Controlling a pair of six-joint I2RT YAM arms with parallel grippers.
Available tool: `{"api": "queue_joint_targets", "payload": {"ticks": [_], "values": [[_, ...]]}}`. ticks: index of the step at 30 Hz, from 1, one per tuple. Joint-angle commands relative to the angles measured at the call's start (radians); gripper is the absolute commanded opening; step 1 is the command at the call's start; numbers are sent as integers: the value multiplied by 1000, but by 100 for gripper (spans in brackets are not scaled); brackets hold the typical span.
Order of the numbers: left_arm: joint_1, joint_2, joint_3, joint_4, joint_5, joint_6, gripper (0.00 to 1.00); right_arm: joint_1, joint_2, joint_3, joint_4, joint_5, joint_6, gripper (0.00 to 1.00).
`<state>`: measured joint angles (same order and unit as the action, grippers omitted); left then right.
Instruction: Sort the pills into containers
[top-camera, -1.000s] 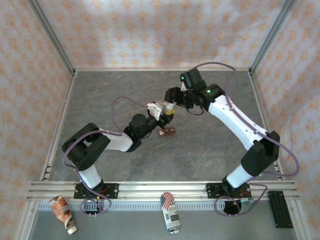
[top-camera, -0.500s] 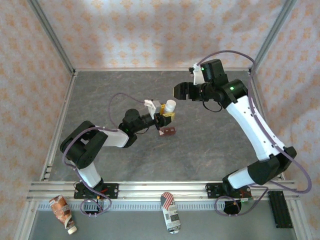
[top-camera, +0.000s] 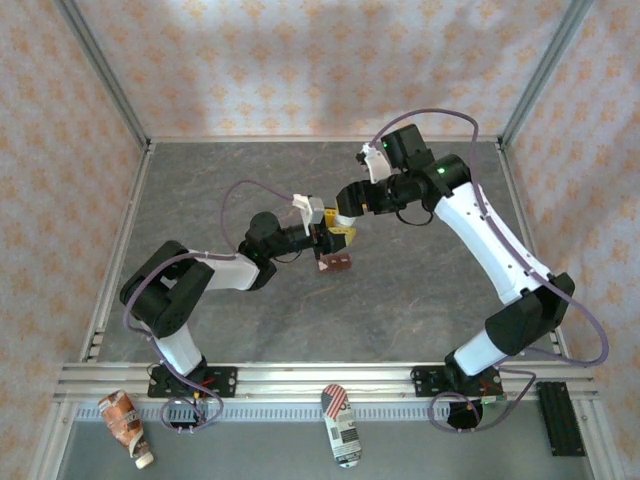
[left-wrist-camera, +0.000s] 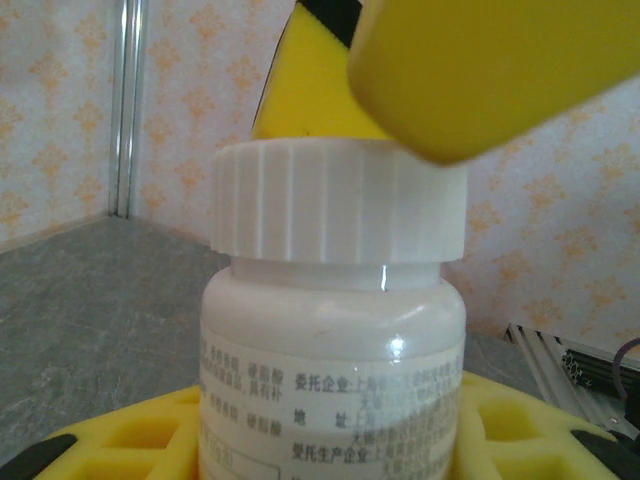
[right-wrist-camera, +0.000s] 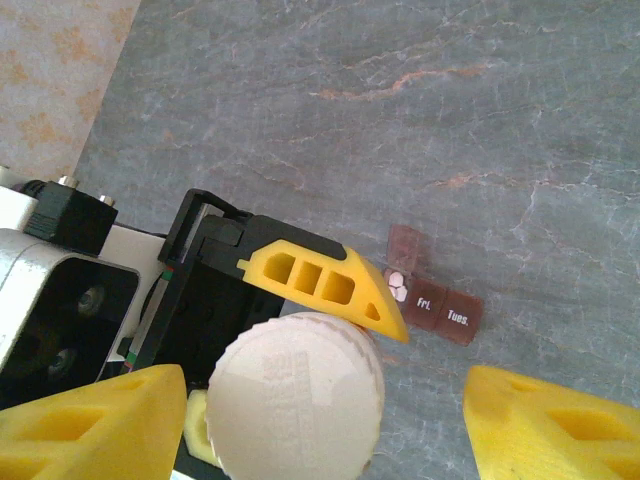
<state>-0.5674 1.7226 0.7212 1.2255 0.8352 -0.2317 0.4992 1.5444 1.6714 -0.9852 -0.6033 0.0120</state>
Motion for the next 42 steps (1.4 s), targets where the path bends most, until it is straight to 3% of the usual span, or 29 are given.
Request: {"api": "queue_joint_targets", "payload": {"ticks": [1,8,14,21,27,32,39,42], "values": [[8,-13,26,50,30,-15,0,6,19,25,-26,-4,-25,70],[9,-11,29,51,36,-21,0,6,25,25,-22,2,-18,62],[8,-12,37,51,22,-22,0,16,30,-2,-2,-9,12,45],[-13,-49,8,48,-166,69,0,83,8,-148,136,109,190,36],[-92,-61,-20,38,-413,241,0,141,-3,-252,291,300,445,36],[-174,-34,-25,48,-635,345,0,178,40,-266,359,377,543,36],[-195,-3,-6,55,-727,330,0,175,40,-248,386,387,558,44],[-191,-6,-9,55,-734,321,0,141,-3,-226,366,374,539,59]]}}
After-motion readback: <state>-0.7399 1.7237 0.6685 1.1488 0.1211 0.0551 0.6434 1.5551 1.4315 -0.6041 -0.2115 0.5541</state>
